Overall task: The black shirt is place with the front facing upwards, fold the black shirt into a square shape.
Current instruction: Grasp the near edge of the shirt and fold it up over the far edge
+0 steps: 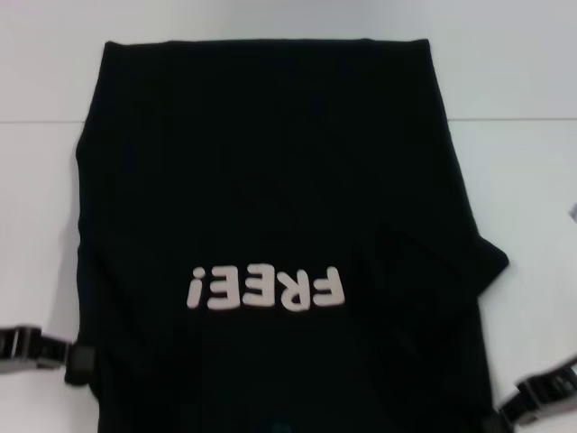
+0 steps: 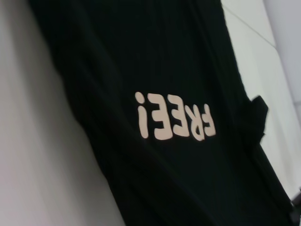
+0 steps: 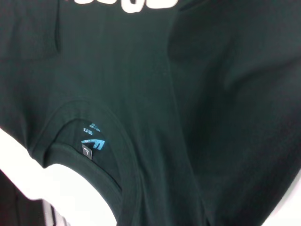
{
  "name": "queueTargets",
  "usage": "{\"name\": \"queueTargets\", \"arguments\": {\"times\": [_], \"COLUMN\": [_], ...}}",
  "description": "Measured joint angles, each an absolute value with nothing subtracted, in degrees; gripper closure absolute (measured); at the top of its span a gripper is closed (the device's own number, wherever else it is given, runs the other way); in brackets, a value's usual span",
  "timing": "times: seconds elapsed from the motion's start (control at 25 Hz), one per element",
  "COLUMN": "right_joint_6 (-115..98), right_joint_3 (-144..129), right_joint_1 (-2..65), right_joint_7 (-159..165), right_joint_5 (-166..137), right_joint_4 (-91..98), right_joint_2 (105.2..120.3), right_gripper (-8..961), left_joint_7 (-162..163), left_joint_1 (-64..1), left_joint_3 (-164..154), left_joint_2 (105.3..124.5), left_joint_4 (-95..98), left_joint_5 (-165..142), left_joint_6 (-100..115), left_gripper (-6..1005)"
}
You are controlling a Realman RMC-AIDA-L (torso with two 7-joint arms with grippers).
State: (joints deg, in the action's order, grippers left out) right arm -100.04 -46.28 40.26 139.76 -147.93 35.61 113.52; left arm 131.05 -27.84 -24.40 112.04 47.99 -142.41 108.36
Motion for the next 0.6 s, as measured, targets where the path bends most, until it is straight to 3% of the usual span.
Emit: {"name": "queueTargets", "arguments": {"times": [0.28,0.6], "right_joint_6": [-102.2,-102.0], "right_joint_3": [-43.3,-33.4], "right_joint_1": [37.1,38.2], "right_joint_7": [136.9,133.0], "right_joint_5": [-147.6,-139.3], "right_joint_4": [35.3,35.6], "right_joint_2": [111.98,110.52], "right_gripper": [883,882], "left_joint_7": [127.8,130.2], "left_joint_1": [-26.8,-32.2], "left_joint_3": [-24.7,-20.4], "left_joint_2": [112.26,110.99], "left_joint_4": [47.2,43.6], "left_joint_5": [-142.6,-134.8], "left_joint_6": [113.1,113.2], "left_gripper": [972,972]}}
